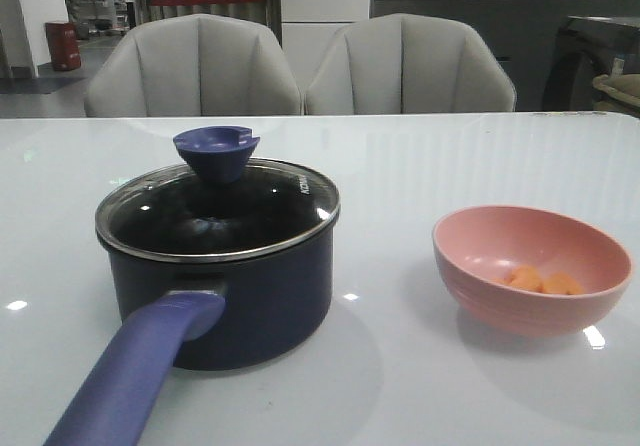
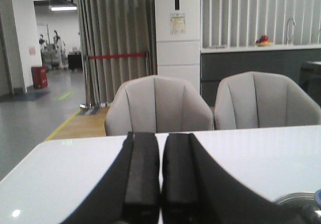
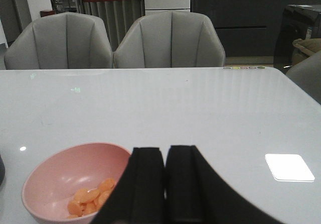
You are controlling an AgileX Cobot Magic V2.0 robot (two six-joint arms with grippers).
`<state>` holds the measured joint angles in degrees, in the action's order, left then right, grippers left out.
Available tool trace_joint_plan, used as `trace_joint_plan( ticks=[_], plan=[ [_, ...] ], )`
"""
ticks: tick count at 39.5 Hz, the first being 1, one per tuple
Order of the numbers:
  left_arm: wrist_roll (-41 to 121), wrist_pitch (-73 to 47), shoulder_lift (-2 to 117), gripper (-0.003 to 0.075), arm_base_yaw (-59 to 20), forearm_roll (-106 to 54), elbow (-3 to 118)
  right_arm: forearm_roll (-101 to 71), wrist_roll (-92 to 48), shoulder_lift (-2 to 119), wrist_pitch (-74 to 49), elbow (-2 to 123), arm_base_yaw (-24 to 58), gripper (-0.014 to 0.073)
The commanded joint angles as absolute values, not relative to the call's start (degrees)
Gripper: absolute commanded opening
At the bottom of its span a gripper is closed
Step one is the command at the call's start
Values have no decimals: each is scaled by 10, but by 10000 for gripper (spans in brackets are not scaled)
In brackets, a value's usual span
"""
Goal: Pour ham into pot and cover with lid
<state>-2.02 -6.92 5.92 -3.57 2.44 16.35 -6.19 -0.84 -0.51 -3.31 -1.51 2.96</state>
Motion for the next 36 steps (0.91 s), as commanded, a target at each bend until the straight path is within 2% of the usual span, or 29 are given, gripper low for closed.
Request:
trace_joint_plan(
  ticks=[1, 7, 23, 29, 36],
  plan=[
    [-25, -133, 101, 113, -35, 14, 230, -57, -11, -16, 8, -21, 25, 148],
    [-25, -212, 130, 113, -35, 8, 247, -57, -11, -16, 8, -21, 25, 148],
    [-25, -204, 134, 120, -35, 0, 246, -57, -11, -16, 8, -21, 25, 148],
    [-25, -204, 134, 232, -35, 0, 246, -57, -11, -16, 8, -21, 25, 148],
    [-25, -204, 134, 456, -35, 0, 246, -57, -11, -16, 8, -21, 25, 148]
  ],
)
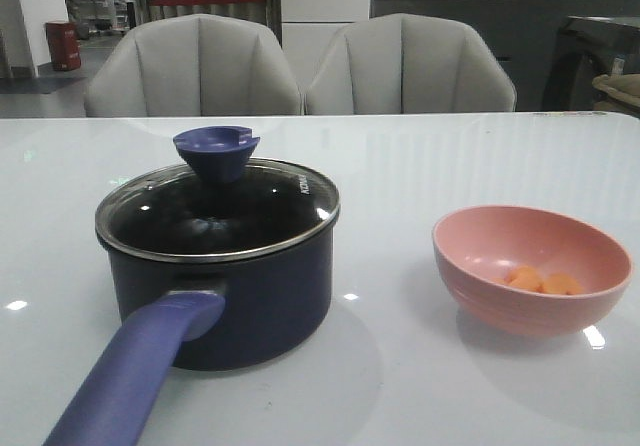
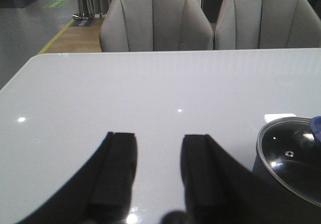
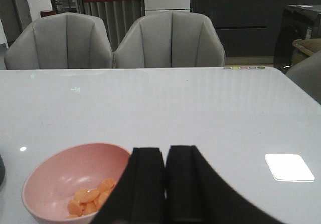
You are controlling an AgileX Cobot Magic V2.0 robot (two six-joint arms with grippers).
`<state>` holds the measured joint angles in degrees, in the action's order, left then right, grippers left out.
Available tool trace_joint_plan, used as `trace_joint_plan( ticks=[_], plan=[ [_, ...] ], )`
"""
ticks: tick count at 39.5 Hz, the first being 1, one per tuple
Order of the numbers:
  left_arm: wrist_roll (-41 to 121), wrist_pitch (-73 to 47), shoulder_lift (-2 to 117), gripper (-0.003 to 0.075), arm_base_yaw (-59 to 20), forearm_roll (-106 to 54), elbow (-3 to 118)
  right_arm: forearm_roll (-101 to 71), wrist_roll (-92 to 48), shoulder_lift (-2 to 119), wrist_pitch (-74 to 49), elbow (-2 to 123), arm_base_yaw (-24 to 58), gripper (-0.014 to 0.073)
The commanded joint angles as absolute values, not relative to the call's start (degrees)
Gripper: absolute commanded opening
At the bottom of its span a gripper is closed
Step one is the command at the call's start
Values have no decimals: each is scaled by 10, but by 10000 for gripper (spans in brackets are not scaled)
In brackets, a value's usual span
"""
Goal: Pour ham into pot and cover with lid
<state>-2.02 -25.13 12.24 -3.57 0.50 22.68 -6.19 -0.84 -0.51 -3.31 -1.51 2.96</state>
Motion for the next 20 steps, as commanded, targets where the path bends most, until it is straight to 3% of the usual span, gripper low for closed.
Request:
trace_joint_plan(
  ticks=[1, 13, 20],
  plan=[
    [-25, -204, 134, 475, -35, 0, 246, -57, -11, -16, 8, -21, 25, 148],
    [-25, -225, 140, 498, -35, -43, 250, -57, -11, -16, 8, -21, 25, 148],
    [-25, -295, 210, 660, -39, -23, 301, -57, -11, -16, 8, -21, 25, 148]
  ],
)
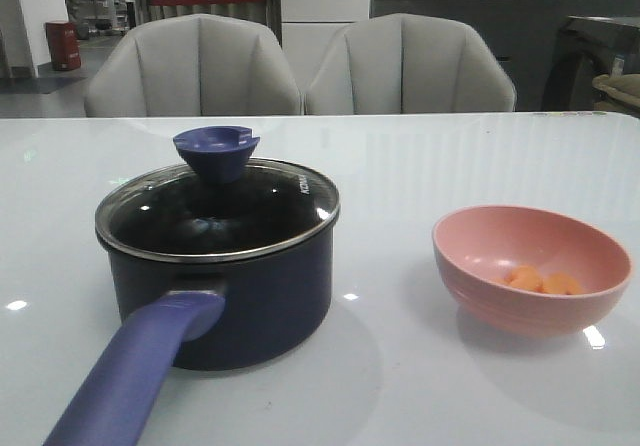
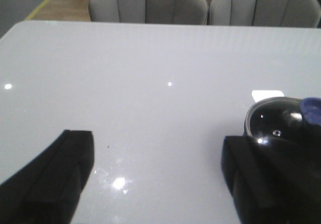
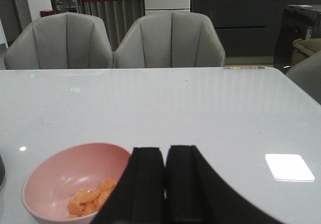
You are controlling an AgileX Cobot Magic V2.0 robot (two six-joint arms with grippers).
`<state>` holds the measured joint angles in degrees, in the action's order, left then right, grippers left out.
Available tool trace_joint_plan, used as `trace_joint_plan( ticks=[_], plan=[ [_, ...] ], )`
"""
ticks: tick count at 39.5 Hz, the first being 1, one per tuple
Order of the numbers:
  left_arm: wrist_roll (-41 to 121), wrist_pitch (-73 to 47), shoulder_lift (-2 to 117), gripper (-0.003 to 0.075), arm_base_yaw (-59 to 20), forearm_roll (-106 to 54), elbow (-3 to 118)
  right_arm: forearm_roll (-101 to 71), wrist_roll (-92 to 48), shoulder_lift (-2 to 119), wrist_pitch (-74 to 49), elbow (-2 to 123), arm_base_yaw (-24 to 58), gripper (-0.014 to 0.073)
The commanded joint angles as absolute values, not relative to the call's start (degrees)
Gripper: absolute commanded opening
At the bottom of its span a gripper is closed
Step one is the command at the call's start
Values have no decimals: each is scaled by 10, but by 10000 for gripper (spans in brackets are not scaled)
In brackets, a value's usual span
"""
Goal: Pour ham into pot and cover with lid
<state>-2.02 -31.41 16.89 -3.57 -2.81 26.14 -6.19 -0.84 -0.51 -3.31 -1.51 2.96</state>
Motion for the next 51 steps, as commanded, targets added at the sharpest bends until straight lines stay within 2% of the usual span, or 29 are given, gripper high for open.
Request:
trace_joint_plan(
  ticks=[1, 21, 29, 45, 51],
  plan=[
    [-25, -300, 225, 664, -44, -18, 312, -57, -11, -16, 8, -21, 25, 148],
    [-27, -438, 569, 659, -149, -48, 570, -57, -11, -16, 8, -21, 25, 148],
    [-87, -473, 701, 659, -201, -50, 666, -57, -11, -16, 8, -21, 25, 148],
    [-178, -530, 893, 655, -286, -50, 800, -57, -11, -16, 8, -21, 25, 148],
    [-202, -562, 941, 616, -305, -50, 854, -57, -11, -16, 8, -21, 25, 148]
  ],
)
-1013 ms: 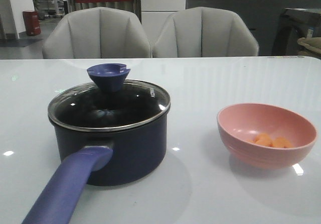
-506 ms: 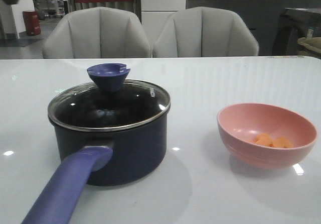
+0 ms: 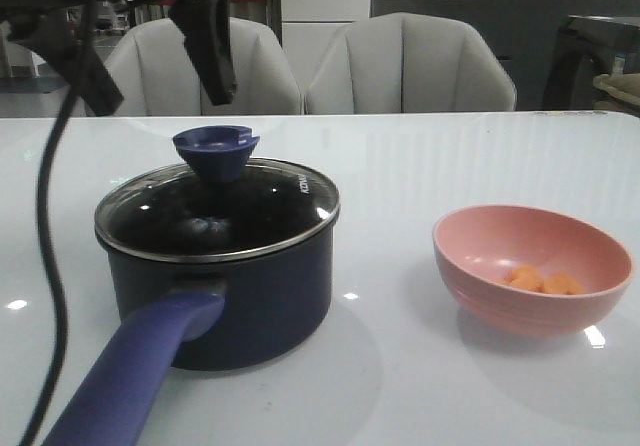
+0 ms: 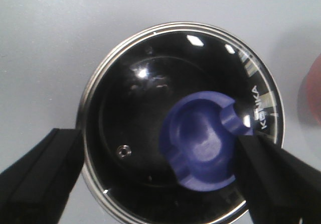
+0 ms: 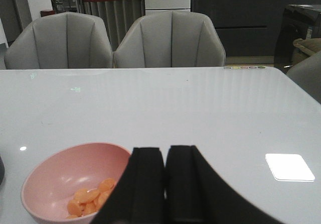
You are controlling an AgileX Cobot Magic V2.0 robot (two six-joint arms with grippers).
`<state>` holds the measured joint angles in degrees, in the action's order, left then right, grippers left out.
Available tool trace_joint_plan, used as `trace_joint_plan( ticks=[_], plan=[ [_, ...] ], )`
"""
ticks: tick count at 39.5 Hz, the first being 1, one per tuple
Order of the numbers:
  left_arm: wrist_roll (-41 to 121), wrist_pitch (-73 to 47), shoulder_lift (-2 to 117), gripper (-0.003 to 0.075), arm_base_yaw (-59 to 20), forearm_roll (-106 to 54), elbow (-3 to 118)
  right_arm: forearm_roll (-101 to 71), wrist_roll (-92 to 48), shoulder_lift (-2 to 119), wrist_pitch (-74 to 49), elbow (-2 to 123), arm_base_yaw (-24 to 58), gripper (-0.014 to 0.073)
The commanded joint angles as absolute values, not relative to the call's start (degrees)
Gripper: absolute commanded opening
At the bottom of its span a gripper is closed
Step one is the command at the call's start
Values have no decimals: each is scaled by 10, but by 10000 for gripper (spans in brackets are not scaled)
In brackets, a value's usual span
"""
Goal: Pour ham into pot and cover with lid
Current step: 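Lower the left gripper onto the purple knob of the glass lid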
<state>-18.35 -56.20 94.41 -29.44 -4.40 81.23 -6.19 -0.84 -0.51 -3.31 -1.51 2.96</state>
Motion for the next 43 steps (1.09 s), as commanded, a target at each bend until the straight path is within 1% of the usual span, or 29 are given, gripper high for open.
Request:
trace_joint_plan(
  ticks=[1, 14, 27, 43],
  plan=[
    [-205, -568, 949, 613, -308, -50, 861, -57, -11, -16, 8, -21, 25, 148],
    [-238, -626, 1014, 608, -332, -46, 936, -57, -11, -16, 8, -21, 25, 148],
    [-273, -658, 1039, 608, -333, -43, 938, -57, -11, -16, 8, -21, 25, 148],
    [-280, -654, 1059, 608, -338, -43, 938, -57, -11, -17, 7, -21, 25, 148]
  ],
)
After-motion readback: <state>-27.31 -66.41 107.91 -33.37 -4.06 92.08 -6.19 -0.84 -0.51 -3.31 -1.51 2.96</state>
